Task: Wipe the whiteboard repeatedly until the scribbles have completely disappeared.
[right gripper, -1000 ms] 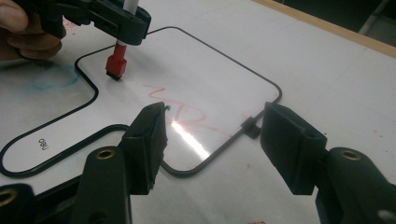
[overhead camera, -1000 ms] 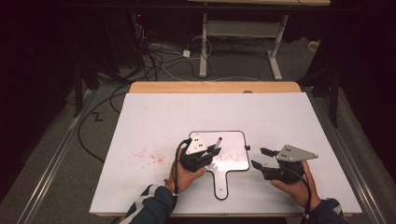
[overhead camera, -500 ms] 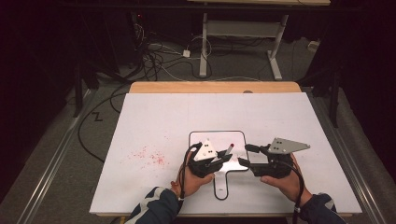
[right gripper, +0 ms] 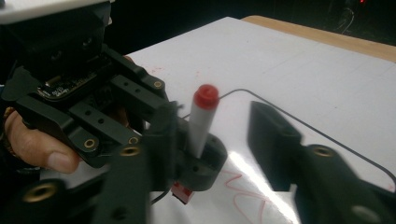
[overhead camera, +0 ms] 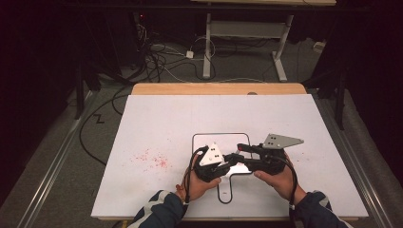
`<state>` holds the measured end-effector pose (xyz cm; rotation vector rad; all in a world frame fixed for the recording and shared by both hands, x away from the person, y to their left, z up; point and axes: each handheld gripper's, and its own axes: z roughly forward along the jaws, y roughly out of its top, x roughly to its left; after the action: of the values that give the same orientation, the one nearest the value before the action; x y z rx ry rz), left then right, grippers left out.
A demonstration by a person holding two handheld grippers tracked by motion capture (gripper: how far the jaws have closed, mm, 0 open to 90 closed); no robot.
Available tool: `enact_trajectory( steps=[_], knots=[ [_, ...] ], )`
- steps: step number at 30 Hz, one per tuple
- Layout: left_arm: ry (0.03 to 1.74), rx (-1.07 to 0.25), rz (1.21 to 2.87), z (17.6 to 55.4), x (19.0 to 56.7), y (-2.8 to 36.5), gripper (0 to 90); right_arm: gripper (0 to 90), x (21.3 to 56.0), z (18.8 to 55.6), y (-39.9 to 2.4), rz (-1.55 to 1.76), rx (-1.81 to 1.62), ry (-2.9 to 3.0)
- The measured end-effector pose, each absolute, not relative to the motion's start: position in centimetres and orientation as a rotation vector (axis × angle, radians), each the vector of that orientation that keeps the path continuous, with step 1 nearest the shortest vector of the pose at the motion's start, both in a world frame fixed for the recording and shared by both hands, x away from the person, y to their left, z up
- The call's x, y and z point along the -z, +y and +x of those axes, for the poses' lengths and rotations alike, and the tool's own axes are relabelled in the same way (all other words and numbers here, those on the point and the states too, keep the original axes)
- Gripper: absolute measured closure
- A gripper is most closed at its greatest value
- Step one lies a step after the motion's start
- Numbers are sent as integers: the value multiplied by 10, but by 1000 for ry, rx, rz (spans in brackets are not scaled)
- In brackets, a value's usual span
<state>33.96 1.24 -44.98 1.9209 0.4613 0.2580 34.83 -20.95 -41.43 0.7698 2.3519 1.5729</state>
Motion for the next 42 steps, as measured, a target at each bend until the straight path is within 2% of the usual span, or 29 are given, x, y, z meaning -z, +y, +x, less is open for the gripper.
enact_trajectory(
  steps=[1,3,5,7,8,9,13,14,19,23,29,35,42],
  knots=[
    [458,-258,1925,339,450,12,786,649,414,348,-207,760,-1570,2345],
    [465,-269,1926,339,450,12,785,682,414,348,-205,753,-1574,2338],
    [469,-286,1937,339,450,12,784,797,414,348,-201,733,-1596,2349],
    [485,-316,1945,340,450,13,775,805,415,349,-199,733,-1605,2352],
    [499,-337,1959,340,449,13,659,806,415,349,-197,729,-1560,2358],
    [513,-349,1978,341,449,15,659,806,415,349,-197,729,-1560,2358],
    [563,-452,2030,338,443,31,369,807,413,352,-208,746,-1434,2325],
    [578,-458,2033,336,441,39,369,807,413,352,-208,746,-1434,2325],
    [659,-535,2033,325,435,77,235,808,418,353,-210,705,-1303,2320],
    [713,-580,2020,309,438,107,205,808,416,354,-212,696,-1188,2260],
    [842,-598,2007,289,451,153,203,809,417,355,-211,722,-1239,2280],
    [899,-558,1976,278,457,171,203,810,415,347,-202,689,-1222,2321],
    [905,-552,1982,275,461,176,200,810,414,357,-216,739,-1090,2221]
  ],
)
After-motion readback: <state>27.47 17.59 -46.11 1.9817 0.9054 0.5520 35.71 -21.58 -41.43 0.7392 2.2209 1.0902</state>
